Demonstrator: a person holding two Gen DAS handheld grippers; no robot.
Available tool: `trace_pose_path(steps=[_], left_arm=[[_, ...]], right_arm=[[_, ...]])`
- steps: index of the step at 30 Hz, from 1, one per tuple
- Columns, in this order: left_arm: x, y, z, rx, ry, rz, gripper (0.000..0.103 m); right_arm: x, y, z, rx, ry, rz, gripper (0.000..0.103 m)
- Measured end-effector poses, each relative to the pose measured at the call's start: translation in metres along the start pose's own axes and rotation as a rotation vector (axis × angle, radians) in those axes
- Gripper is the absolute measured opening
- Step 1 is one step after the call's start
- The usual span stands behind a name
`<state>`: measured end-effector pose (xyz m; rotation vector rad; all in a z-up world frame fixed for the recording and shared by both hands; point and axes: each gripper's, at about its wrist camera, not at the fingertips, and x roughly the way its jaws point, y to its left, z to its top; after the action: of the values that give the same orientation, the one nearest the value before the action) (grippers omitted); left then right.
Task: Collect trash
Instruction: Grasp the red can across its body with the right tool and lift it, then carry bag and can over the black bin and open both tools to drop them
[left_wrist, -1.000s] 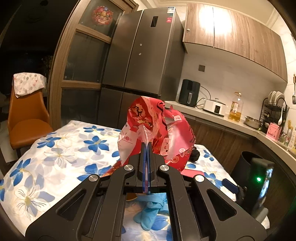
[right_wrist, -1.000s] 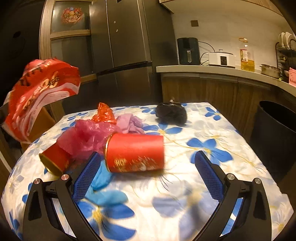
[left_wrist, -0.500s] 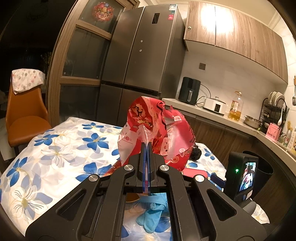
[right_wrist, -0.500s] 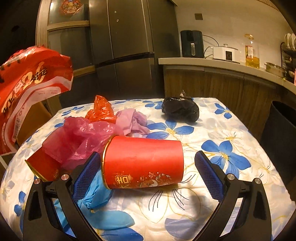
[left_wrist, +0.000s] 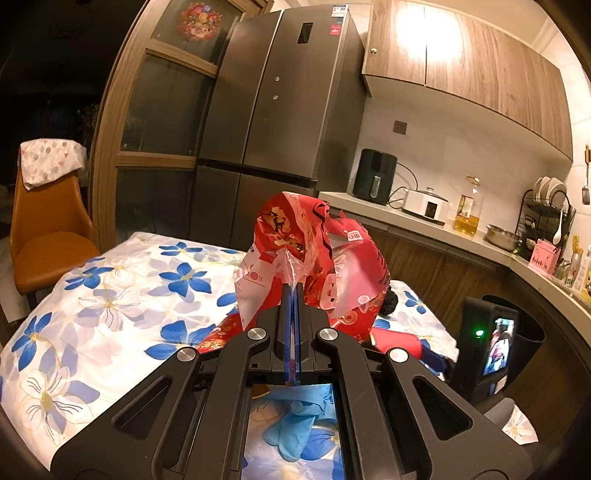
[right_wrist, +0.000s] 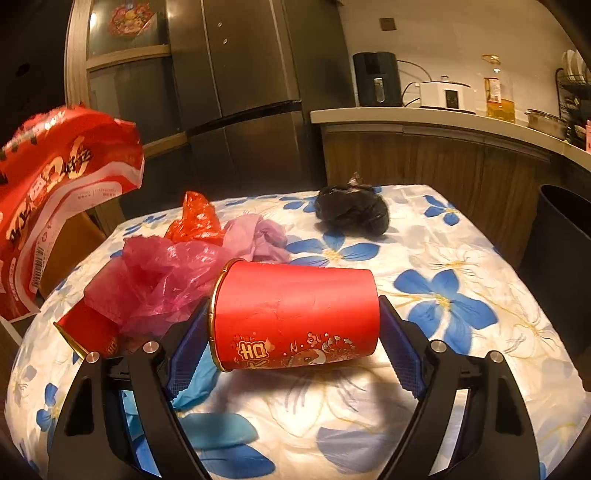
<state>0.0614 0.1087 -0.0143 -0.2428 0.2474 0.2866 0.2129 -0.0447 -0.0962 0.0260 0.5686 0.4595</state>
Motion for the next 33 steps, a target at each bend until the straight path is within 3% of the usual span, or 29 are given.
trace_pose_path(steps=[14,33], left_arm=[[0.005,-0.036,-0.003,0.038,0.014,-0.057,0.000],[0.028,-0.136,-0.011,0.126,0.048,-0.221,0.000]], right_arm=[[-0.059,-0.039,0.005,0.045,-0.094,-0.033,0.082],[-0.117,-0.119,0.019,0.127,-0.196,-0.178,0.082]])
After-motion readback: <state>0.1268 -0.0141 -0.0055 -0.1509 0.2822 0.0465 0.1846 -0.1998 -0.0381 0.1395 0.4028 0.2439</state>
